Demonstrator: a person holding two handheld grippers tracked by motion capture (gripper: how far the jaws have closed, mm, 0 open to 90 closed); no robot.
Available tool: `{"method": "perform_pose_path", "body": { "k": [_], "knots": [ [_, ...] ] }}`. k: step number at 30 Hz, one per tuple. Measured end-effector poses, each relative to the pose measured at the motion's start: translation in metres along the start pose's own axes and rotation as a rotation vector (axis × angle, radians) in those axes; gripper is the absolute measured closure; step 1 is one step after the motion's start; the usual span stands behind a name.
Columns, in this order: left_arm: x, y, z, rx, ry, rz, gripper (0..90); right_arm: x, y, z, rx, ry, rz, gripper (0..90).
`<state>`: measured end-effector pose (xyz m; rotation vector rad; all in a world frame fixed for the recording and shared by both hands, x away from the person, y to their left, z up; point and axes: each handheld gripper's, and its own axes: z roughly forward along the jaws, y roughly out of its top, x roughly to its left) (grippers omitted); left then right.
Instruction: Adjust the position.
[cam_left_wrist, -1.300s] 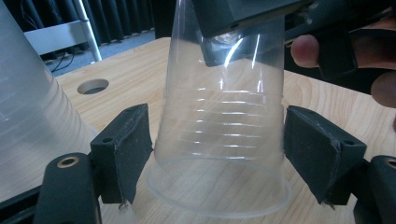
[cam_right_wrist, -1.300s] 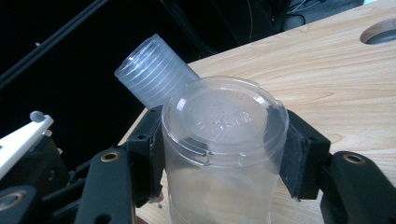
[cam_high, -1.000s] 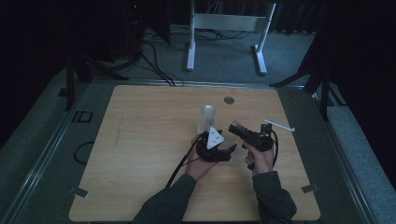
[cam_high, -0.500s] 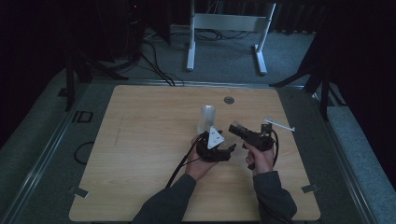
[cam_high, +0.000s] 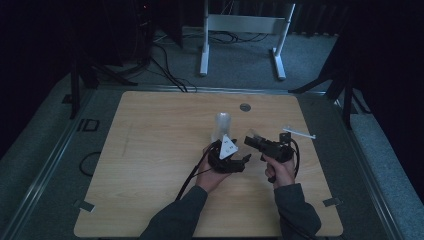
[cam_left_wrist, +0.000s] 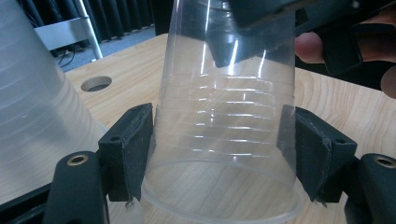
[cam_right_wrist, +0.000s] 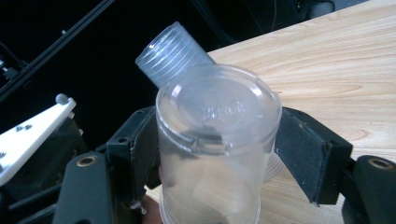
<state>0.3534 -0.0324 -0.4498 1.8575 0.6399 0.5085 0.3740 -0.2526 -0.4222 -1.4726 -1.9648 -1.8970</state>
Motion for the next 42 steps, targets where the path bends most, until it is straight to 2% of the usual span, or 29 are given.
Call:
{"method": "perform_pose_path", "body": {
  "k": [6,11,19,27,30,31,35,42],
  "knots": [
    [0.007,-0.001,-0.006,0.003,0.003,-0.005,28.1,0.000,-0.001,-0.003,0.009,0.015,-0.017,29.2],
    [0.010,-0.001,-0.011,0.000,0.009,-0.009,28.1,0.002,-0.002,-0.004,0.044,0.023,-0.053,29.3],
    [0.013,-0.002,-0.015,0.008,0.017,-0.003,28.1,0.004,-0.005,-0.009,0.069,0.031,-0.097,29.5],
    [0.015,-0.001,-0.020,0.012,0.010,0.003,28.2,0.002,-0.005,-0.016,0.087,0.009,-0.123,29.9],
    [0.016,-0.001,-0.021,0.015,0.009,0.006,28.2,0.001,-0.005,-0.017,0.101,-0.002,-0.144,29.9],
    [0.017,-0.001,-0.022,0.019,0.007,0.004,28.2,0.001,-0.004,-0.018,0.121,-0.019,-0.166,29.9],
    [0.020,-0.001,-0.024,0.032,-0.007,0.004,28.2,0.002,-0.003,-0.018,0.149,-0.043,-0.206,29.9],
    [0.022,-0.001,-0.026,0.043,-0.026,0.007,28.3,0.004,-0.001,-0.019,0.178,-0.069,-0.249,29.2]
  ]
}}
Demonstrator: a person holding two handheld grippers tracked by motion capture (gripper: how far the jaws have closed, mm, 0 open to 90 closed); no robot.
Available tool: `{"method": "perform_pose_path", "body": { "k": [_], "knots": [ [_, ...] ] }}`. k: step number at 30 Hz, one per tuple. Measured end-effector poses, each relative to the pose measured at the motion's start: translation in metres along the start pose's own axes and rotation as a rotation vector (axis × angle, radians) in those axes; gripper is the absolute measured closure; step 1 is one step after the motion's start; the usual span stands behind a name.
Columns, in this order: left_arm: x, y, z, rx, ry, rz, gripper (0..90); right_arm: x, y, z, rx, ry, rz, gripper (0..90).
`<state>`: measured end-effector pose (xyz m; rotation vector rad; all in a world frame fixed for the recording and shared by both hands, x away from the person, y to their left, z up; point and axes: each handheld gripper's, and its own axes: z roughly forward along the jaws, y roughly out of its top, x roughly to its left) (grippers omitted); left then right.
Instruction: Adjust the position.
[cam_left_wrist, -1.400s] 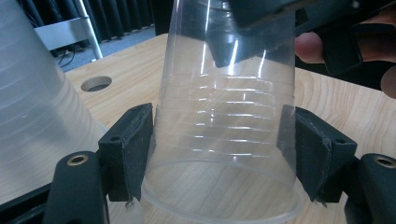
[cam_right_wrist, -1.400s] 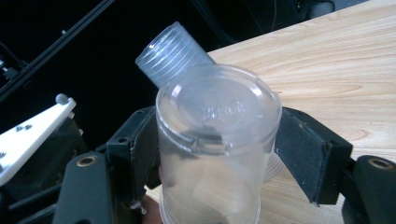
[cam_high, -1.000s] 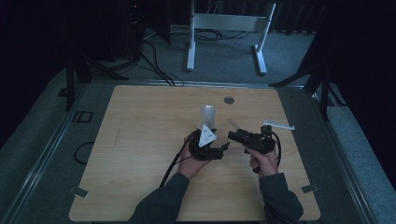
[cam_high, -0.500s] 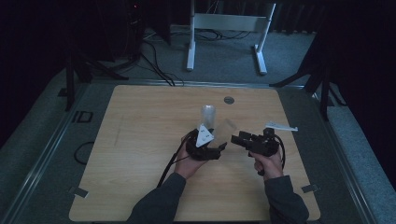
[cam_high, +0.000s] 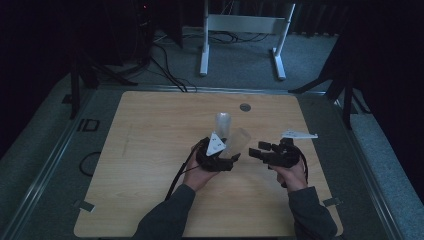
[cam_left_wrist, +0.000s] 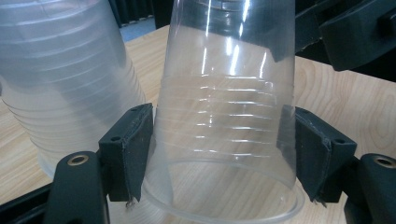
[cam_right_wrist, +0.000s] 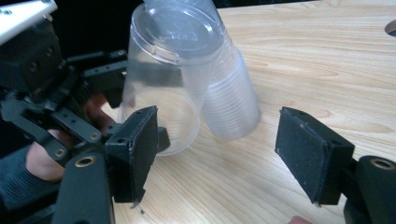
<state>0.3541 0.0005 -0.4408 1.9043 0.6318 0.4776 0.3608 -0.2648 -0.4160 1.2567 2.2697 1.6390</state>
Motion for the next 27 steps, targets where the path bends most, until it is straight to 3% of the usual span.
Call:
{"method": "perform_pose_path", "body": {
  "k": [4,12,27],
  "knots": [
    [0.002,-0.001,-0.002,0.021,-0.009,0.025,28.3,0.000,0.001,-0.001,0.030,-0.015,-0.025,28.0],
    [0.006,0.000,-0.007,0.026,-0.018,0.024,28.3,0.002,0.003,-0.002,0.065,-0.033,-0.070,22.6],
    [0.012,0.000,-0.013,0.060,-0.054,0.062,28.7,0.010,0.014,0.002,0.137,-0.059,-0.171,15.4]
  ]
}}
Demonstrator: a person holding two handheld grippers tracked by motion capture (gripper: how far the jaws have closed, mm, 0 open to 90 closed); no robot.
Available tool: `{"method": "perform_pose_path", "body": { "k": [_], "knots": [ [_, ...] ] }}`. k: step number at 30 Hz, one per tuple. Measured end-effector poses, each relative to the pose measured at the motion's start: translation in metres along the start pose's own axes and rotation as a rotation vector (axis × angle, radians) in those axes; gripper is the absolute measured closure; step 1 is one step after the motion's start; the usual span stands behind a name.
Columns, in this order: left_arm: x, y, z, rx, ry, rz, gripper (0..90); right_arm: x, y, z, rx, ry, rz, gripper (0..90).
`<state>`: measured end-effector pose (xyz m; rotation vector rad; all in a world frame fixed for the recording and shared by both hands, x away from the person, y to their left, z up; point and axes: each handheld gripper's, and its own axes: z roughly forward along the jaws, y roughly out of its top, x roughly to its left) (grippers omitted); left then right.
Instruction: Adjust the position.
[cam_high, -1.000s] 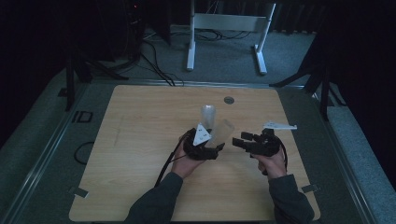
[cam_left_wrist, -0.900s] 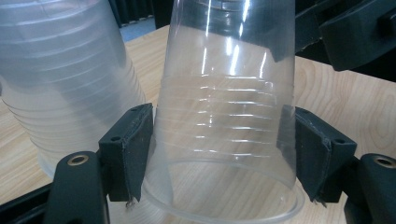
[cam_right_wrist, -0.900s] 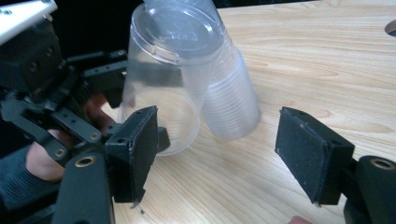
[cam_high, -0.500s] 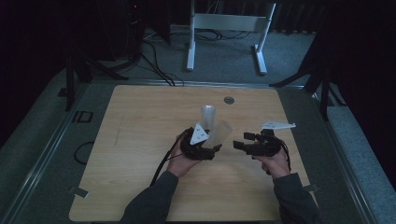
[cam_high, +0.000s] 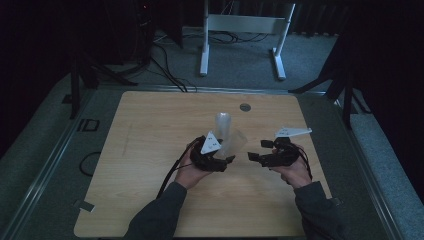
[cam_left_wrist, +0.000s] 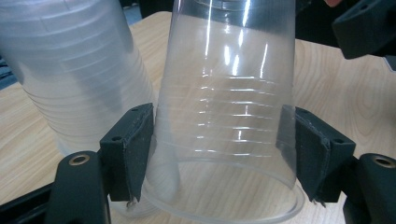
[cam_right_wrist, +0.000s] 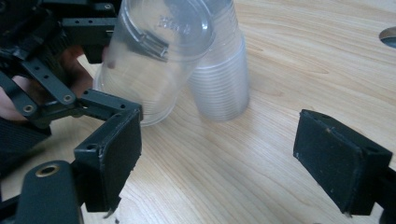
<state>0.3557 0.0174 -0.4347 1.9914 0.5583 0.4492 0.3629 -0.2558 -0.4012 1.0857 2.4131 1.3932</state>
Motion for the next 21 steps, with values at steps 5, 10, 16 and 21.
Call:
{"method": "perform_pose_path", "body": {
  "k": [5,10,16,21],
  "knots": [
    [0.002,-0.001,0.000,0.010,-0.011,0.009,28.8,0.002,0.003,0.000,0.032,-0.016,-0.041,14.9],
    [0.002,-0.002,-0.001,0.013,-0.022,0.014,28.9,0.008,0.009,0.001,0.083,-0.056,-0.117,14.4],
    [0.003,-0.002,-0.002,0.029,-0.037,0.022,28.9,0.015,0.019,0.003,0.153,-0.098,-0.224,14.9],
    [0.004,-0.002,-0.003,0.040,-0.044,0.028,28.9,0.023,0.025,0.006,0.221,-0.139,-0.317,15.3]
  ]
}}
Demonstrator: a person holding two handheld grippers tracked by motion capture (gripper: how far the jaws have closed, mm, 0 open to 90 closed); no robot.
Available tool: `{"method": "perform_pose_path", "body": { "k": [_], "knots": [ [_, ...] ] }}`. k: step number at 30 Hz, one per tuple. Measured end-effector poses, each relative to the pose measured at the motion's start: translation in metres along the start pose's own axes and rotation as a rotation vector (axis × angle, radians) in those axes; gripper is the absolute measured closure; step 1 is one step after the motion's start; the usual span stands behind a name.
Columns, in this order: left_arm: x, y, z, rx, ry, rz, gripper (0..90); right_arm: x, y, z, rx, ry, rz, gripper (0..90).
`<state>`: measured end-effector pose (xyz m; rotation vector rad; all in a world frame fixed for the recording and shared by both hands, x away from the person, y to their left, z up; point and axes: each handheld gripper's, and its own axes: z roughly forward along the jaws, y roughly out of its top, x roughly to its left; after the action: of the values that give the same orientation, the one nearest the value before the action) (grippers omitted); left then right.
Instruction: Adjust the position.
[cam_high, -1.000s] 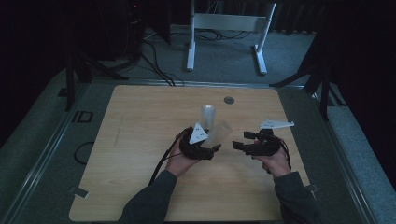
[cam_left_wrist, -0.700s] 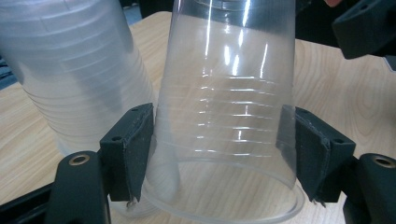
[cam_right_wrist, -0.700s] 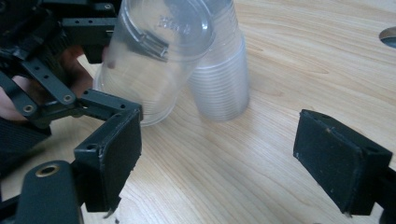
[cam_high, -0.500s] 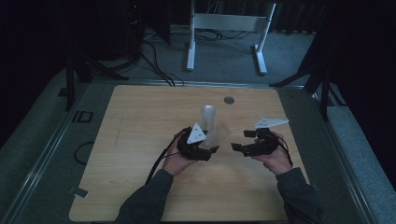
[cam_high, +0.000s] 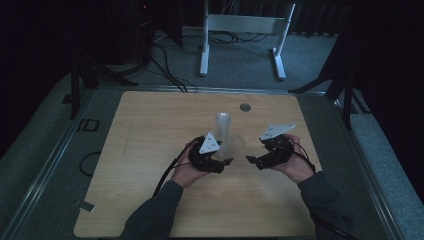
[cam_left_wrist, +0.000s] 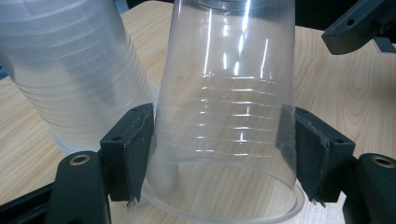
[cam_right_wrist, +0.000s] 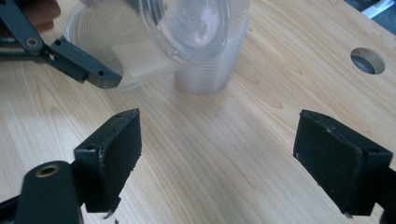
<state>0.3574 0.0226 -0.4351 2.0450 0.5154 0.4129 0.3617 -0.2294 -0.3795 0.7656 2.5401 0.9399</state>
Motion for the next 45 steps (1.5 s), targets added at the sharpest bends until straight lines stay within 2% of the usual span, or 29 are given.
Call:
{"method": "perform_pose_path", "body": {
  "k": [4,11,16,23,33,45],
  "knots": [
    [0.000,0.000,0.000,0.012,-0.013,0.006,28.9,0.001,0.004,0.000,0.025,-0.009,-0.039,15.8],
    [0.000,-0.001,0.002,0.039,-0.038,0.025,28.9,0.000,0.007,0.002,0.059,-0.005,-0.064,18.5],
    [-0.001,-0.001,0.003,0.054,-0.053,0.043,28.9,0.000,0.008,0.002,0.080,0.008,-0.089,25.9],
    [-0.001,-0.001,0.004,0.071,-0.066,0.058,28.9,0.001,0.012,0.001,0.123,0.007,-0.145,31.4],
    [-0.003,-0.002,0.006,0.098,-0.093,0.082,29.0,0.006,0.018,0.003,0.183,0.013,-0.234,33.9],
    [-0.006,-0.004,0.009,0.140,-0.115,0.113,29.0,0.010,0.019,0.005,0.232,0.043,-0.285,34.0]
  ]
}}
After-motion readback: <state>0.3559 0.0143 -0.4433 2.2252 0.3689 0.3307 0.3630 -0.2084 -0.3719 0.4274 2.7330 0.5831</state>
